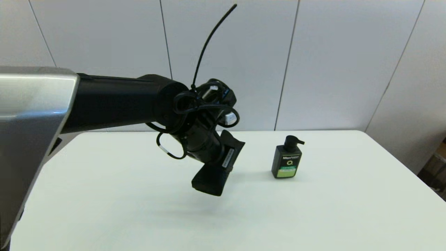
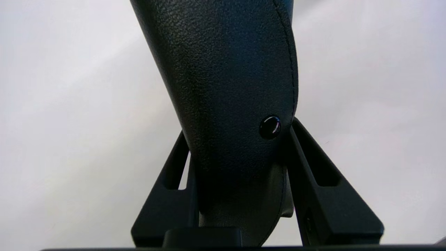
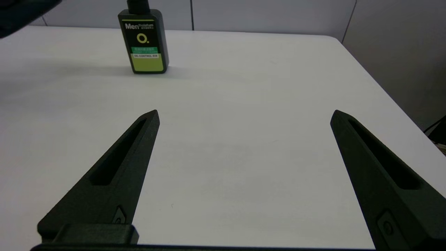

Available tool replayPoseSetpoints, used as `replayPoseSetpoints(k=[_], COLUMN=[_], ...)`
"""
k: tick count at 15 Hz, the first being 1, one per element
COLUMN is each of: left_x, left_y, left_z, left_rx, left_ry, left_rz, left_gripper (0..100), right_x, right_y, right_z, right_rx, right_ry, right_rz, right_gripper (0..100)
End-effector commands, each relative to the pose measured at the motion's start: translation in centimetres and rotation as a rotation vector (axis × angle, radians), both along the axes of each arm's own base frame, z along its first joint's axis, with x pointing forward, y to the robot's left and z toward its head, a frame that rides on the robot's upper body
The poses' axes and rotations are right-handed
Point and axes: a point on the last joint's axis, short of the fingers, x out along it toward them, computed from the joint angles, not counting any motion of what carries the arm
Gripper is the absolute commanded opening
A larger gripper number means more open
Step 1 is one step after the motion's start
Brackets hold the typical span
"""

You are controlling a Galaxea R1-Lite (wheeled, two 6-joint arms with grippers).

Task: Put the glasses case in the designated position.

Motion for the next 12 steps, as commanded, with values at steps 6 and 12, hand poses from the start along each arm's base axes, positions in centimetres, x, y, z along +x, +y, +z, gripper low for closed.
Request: replayPoseSetpoints(k=[6, 12], left_x=[0.2, 1.3], left_y=[-4.5, -5.1], left_z=[-3.1, -4.7], left_rx=[0.021, 0.049], left_ry=[0.026, 0.024], left_rz=[-0.074, 0.030], left_gripper=[0, 0], right_x=[0.0, 0.0], right_y=[0.0, 0.0], right_z=[0.0, 0.0], right_rx=[-0.001, -0.001], right_ry=[0.001, 0.001], right_rz=[0.001, 0.001], right_gripper=[100, 100])
